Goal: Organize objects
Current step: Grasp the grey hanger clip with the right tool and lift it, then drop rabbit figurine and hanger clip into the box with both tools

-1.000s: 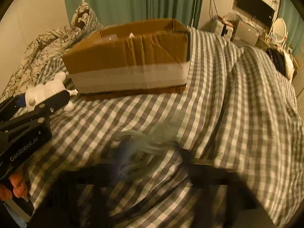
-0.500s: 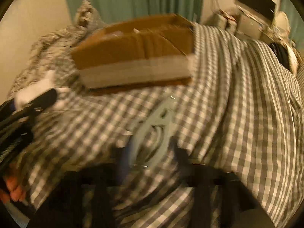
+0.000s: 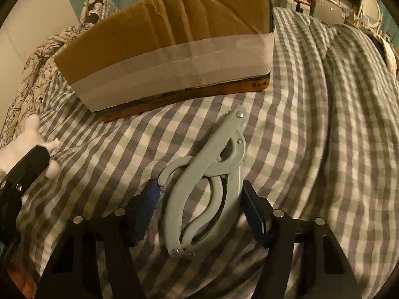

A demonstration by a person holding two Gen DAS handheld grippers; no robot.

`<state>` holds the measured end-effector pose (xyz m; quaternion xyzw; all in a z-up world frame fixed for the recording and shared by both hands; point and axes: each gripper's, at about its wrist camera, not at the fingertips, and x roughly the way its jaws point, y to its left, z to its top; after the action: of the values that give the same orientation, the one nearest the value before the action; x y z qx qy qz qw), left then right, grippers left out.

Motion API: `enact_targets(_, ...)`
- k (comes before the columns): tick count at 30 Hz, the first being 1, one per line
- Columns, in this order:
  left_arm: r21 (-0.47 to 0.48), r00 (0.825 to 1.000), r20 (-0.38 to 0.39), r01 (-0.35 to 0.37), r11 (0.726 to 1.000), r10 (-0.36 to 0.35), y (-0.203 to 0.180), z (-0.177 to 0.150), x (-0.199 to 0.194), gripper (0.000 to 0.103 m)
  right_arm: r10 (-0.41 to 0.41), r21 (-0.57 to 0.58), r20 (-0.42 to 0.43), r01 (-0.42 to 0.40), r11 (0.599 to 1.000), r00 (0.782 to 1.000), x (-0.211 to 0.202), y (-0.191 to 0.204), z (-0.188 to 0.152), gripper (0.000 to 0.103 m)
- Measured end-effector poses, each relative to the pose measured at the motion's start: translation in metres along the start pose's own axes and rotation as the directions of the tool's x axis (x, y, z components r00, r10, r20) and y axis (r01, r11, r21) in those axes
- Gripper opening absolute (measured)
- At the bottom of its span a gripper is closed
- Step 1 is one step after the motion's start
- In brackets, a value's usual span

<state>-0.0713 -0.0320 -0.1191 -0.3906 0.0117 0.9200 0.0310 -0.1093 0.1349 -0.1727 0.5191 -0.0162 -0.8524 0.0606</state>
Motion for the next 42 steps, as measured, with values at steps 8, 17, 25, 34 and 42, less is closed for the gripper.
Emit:
enact_targets(8,0.006,0.999,0.038,-0.014,1.0,0.013,0.0,0.003,-0.02,0.064,0.009,-0.02,0.101,-0.007,1.0,0.995,-0.046,0.001,-0.008,0.064)
enact_targets(17,0.015,0.991,0.134,0.011,1.0,-0.013,-0.006,0.041,-0.05,0.064,0.062,-0.049,0.296,-0.05,0.998,0.953,-0.132,0.006,0.016,0.064)
enact_targets(25,0.007,0.972,0.23,0.051,0.999,-0.051,-0.006,0.116,-0.054,0.064,0.076,-0.101,0.421,-0.036,0.994,0.904,-0.175,0.013,0.102,0.064)
enact_targets(34,0.027,0.975,0.205,0.086,0.996,-0.09,-0.005,0.187,0.002,0.064,0.097,-0.148,0.465,-0.031,0.989,0.88,-0.162,0.014,0.186,0.065)
enact_targets(42,0.037,0.986,0.094,0.137,0.99,-0.14,-0.007,0.192,0.081,0.064,0.081,-0.179,0.386,-0.012,0.984,0.919,-0.085,0.006,0.227,0.065)
